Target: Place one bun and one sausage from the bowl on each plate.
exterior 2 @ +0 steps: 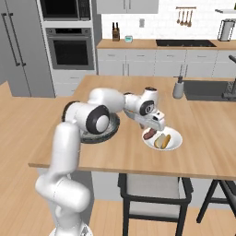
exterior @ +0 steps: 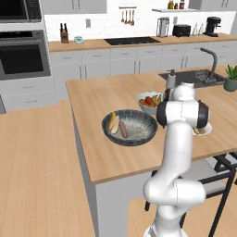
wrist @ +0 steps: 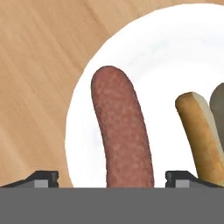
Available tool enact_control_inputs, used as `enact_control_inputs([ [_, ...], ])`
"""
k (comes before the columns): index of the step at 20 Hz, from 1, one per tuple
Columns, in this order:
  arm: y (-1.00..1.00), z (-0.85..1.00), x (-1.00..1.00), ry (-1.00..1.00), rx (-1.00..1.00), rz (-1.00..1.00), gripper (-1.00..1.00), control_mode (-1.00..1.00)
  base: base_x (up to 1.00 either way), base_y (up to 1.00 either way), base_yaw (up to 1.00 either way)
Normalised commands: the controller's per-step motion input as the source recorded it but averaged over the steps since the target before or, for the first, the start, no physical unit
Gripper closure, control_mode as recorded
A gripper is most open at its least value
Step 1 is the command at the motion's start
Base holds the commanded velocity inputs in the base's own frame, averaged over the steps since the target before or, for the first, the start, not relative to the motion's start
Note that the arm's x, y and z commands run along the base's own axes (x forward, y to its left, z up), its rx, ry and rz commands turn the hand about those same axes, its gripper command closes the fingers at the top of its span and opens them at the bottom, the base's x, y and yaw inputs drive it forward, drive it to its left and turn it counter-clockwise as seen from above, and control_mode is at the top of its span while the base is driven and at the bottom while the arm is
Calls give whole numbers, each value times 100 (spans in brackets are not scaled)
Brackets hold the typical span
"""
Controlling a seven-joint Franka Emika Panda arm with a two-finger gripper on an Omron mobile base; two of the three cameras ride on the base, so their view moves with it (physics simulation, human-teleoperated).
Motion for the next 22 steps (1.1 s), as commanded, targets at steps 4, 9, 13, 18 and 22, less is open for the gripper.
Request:
enact_control_inputs([
  [4, -22, 100, -47, -21, -1, 6, -100, -100, 0, 0, 0],
  [9, 23, 99, -83, -17, -1, 3, -100, -100, 0, 0, 0],
  [13, 96, 92, -64, -6, -13, 8, -100, -100, 0, 0, 0],
  [18, 100, 81, -39, 16, -11, 12, -100, -100, 0, 0, 0],
  [22, 100, 72, -23, 31, -1, 23, -100, -100, 0, 0, 0],
])
